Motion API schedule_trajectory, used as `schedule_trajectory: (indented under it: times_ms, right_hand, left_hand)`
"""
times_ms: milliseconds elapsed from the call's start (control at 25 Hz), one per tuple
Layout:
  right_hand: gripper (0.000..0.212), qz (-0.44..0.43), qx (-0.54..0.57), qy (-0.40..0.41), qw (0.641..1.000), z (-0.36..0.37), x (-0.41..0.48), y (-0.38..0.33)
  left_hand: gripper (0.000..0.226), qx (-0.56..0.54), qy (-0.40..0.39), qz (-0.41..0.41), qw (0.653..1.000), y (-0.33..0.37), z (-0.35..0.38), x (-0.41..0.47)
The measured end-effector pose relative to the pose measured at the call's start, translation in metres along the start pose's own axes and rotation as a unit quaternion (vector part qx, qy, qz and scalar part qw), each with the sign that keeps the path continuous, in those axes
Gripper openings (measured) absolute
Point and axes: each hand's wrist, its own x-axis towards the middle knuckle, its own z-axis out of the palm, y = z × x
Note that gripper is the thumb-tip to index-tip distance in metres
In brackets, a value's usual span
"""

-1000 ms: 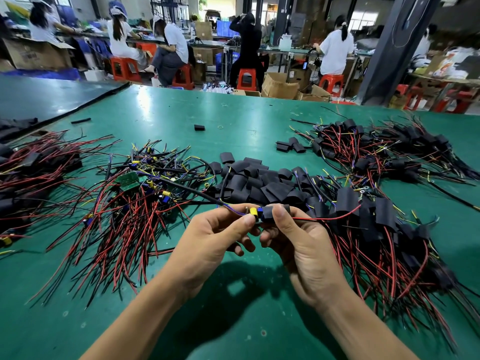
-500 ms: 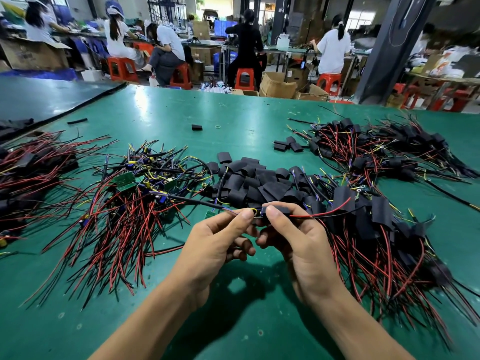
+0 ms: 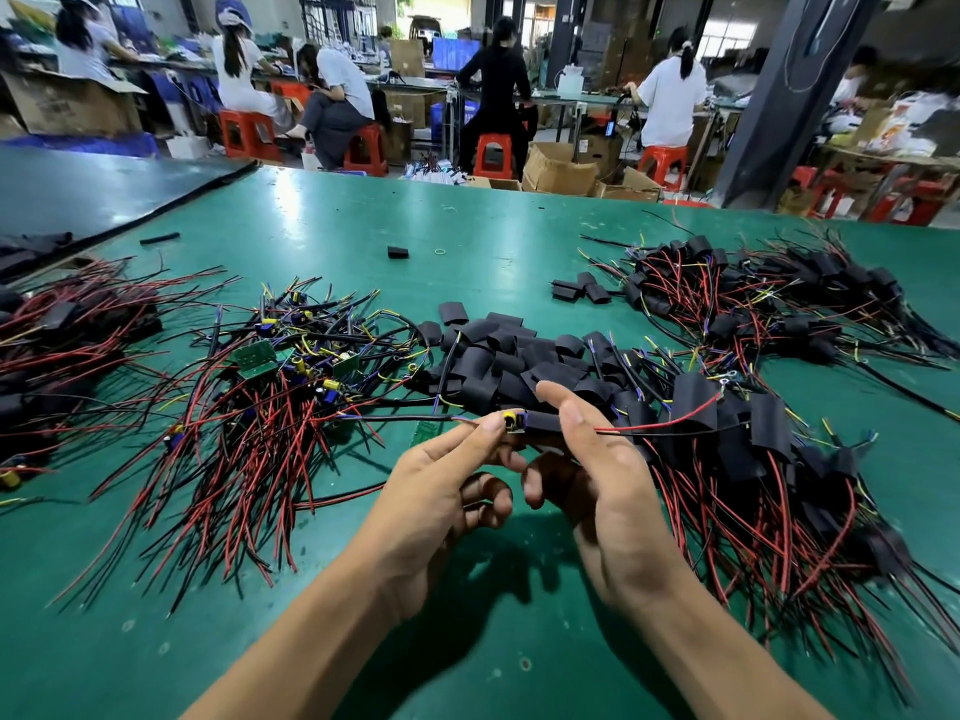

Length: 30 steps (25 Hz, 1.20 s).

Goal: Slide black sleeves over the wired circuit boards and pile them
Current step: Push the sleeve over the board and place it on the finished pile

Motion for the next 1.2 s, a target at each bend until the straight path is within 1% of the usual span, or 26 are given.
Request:
schedule_trajectory:
  times_ms: [160, 280, 360, 440, 560, 720, 840, 920, 1080, 1120, 1200]
  right_hand:
    - [0.042, -0.019, -0.016, -0.004, 1.0, -0.0038, 0.001, -0.0005]
    - [0.046, -0.04, -0.049, 0.008, 0.998, -0.0044, 0.0017, -0.0025]
    - [0.043, -0.051, -0.06, 0.012, 0.997, -0.0047, 0.0015, -0.0033]
    - [0.04, -0.062, -0.074, 0.013, 0.995, -0.0043, 0.0005, -0.0031]
    - [0.039, -0.075, -0.095, 0.016, 0.992, -0.004, -0.001, -0.0032]
    - [0.03, -0.082, -0.1, 0.021, 0.991, -0.005, 0.0, -0.0044]
    - [0.025, -0.081, -0.076, 0.017, 0.994, -0.0037, -0.0005, -0.0032]
    - [0.03, -0.073, -0.063, 0.019, 0.995, -0.003, -0.0004, -0.0028]
    - [0.042, -0.053, -0.066, 0.042, 0.996, -0.0053, 0.0024, -0.0039]
    - [0.04, -0.058, -0.073, 0.046, 0.995, -0.0059, 0.0025, -0.0039]
    - [0.028, -0.075, -0.089, 0.044, 0.992, -0.0065, 0.0016, -0.0033]
  left_hand:
    - [0.022, -0.015, 0.022, 0.006, 1.0, 0.0017, -0.003, 0.0027]
    - [0.02, -0.009, 0.02, 0.005, 1.0, 0.0009, -0.0053, 0.0044]
    - [0.021, 0.008, 0.012, 0.007, 1.0, 0.0001, -0.0068, 0.0041]
    - [0.026, 0.028, 0.007, 0.008, 1.0, -0.0002, -0.0076, 0.0032]
    - [0.045, 0.074, 0.007, 0.025, 0.997, -0.0014, -0.0079, 0.0024]
    - [0.029, 0.108, -0.018, 0.049, 0.993, -0.0018, -0.007, 0.0025]
    - [0.03, 0.088, -0.031, 0.05, 0.994, -0.0012, -0.0081, 0.0027]
    - [0.033, 0.082, -0.028, 0.049, 0.995, -0.0012, -0.0075, 0.0029]
    - [0.027, 0.104, -0.014, 0.057, 0.993, -0.0043, -0.0061, 0.0035]
    - [0.026, 0.111, -0.013, 0.061, 0.992, -0.005, -0.0062, 0.0033]
    - [0.025, 0.117, -0.011, 0.071, 0.991, -0.0056, -0.0073, 0.0029]
